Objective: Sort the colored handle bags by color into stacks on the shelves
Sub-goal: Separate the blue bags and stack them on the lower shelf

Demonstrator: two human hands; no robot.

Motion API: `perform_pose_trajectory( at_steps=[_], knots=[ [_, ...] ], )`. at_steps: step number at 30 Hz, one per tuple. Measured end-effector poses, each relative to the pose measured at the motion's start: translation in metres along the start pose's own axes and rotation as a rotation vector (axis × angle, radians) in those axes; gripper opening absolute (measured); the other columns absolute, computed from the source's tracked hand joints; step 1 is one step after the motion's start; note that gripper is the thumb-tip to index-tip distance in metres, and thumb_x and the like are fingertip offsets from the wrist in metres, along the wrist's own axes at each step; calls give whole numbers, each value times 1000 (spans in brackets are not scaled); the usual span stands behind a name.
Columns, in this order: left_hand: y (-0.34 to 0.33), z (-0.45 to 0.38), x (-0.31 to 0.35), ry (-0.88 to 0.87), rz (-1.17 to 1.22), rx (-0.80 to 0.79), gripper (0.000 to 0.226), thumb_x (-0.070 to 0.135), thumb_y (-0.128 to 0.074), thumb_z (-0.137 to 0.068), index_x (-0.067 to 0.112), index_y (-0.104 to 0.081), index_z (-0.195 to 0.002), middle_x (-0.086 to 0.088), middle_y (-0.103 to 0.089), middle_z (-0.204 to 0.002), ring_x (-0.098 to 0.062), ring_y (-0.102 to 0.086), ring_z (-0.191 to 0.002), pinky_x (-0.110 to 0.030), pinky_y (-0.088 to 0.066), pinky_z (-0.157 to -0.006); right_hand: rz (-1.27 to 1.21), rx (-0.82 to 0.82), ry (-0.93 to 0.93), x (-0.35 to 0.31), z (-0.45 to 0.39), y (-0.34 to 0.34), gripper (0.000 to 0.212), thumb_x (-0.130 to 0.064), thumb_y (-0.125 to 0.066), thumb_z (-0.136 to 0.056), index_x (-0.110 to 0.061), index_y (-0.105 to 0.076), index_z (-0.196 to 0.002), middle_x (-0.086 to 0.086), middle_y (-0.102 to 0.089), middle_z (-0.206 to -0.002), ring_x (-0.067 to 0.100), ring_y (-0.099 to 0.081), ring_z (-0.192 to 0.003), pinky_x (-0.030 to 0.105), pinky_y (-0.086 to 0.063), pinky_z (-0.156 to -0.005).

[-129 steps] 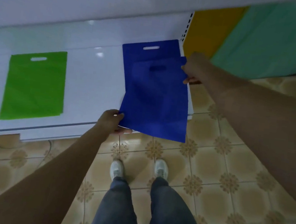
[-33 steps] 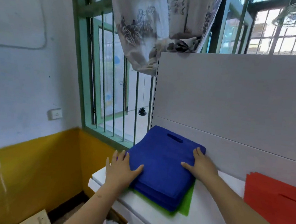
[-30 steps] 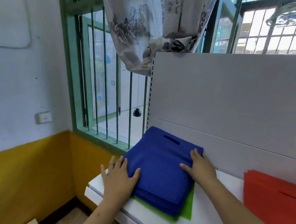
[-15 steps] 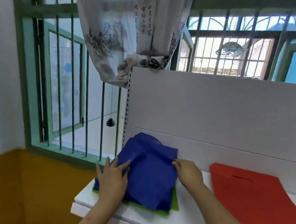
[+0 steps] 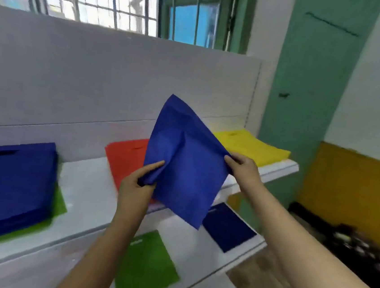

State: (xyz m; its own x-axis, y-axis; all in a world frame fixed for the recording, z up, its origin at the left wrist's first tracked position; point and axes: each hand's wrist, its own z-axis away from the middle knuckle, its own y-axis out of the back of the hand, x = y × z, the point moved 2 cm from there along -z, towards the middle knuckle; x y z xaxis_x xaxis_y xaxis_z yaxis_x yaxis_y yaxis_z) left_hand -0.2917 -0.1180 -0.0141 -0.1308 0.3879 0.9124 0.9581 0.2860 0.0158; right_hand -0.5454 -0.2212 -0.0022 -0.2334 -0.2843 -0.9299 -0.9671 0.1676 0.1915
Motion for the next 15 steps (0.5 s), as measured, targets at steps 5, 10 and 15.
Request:
perform_pose_trajectory(
  at_steps=[5, 10, 15],
  knots=[
    [-128, 37, -41, 165, -9, -342, 32, 10, -74, -84, 27, -71, -112, 9, -67, -113, 5, -63, -95, -5, -46, -70, -240, 361, -243, 86, 28, 138, 13, -28, -68, -90, -18, -75, -96, 1, -73, -105, 16, -68, -98, 38, -54, -90],
    [-237, 67, -105, 310, -109, -544, 18, 32, -69, -89, 27, -73, -106, 17, -63, -110, 19, -57, -92, 2, -42, -69, -256, 550, -436, 180, 39, 244, 17, -11, -60, -95, -17, -73, -104, 4, -69, -115, 20, -66, -101, 42, -53, -95],
    [-316, 68, -193, 451, -337, -569, 31, 1, -63, -90, 23, -71, -109, 0, -69, -110, -12, -65, -97, -9, -48, -77, -173, 537, -629, 268, 26, 295, 34, -2, -56, -95, -19, -60, -124, 4, -60, -124, 20, -64, -95, 43, -55, -89]
  ],
)
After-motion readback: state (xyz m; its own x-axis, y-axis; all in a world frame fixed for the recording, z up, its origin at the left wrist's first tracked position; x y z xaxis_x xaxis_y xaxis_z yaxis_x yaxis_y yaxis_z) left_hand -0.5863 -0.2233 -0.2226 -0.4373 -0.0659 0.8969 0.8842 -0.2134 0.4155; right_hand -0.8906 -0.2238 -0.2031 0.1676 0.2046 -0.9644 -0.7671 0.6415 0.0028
